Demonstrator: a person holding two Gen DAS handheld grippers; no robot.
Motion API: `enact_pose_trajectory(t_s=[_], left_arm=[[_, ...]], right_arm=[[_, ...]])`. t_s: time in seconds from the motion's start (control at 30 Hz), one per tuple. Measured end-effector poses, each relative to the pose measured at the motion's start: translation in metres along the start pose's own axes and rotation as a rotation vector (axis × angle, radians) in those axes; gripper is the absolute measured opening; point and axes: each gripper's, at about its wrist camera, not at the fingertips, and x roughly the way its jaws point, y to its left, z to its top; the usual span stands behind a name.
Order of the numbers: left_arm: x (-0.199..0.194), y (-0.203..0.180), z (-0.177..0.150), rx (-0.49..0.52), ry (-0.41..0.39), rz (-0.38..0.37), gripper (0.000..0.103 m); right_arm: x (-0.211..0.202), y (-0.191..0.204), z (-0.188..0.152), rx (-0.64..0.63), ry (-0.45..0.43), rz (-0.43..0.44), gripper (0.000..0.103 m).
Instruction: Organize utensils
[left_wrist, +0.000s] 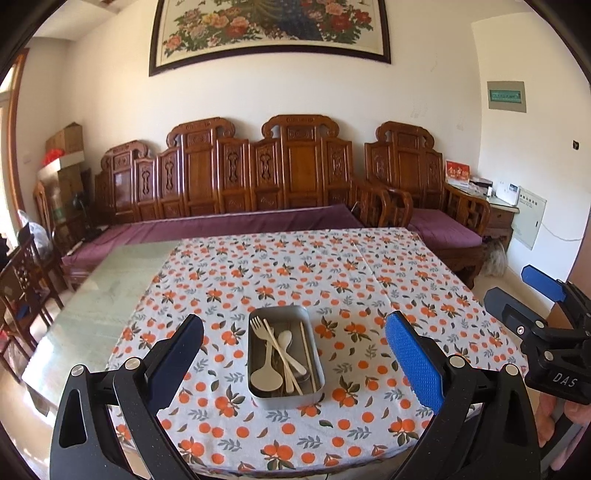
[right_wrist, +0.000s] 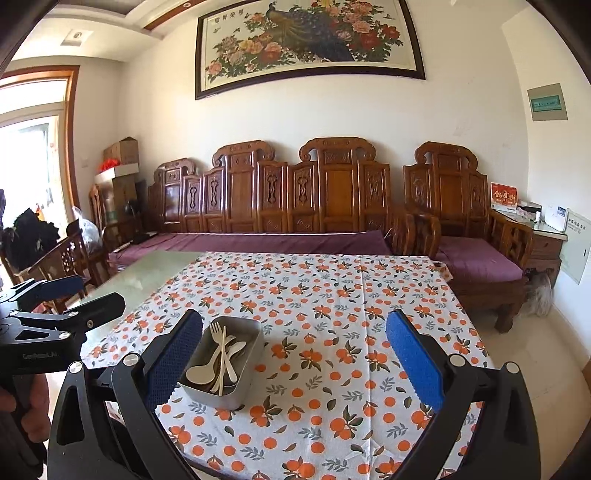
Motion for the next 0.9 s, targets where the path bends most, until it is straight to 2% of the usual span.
enact_pose_trajectory(t_s=[0.9], left_arm=[[-0.0027,-0.0004,-0.0032,-0.024,-0.012,0.003,0.095]], right_arm=[[-0.0049,-0.0056,-0.001,0.004,-0.011,-0.007,0.1]])
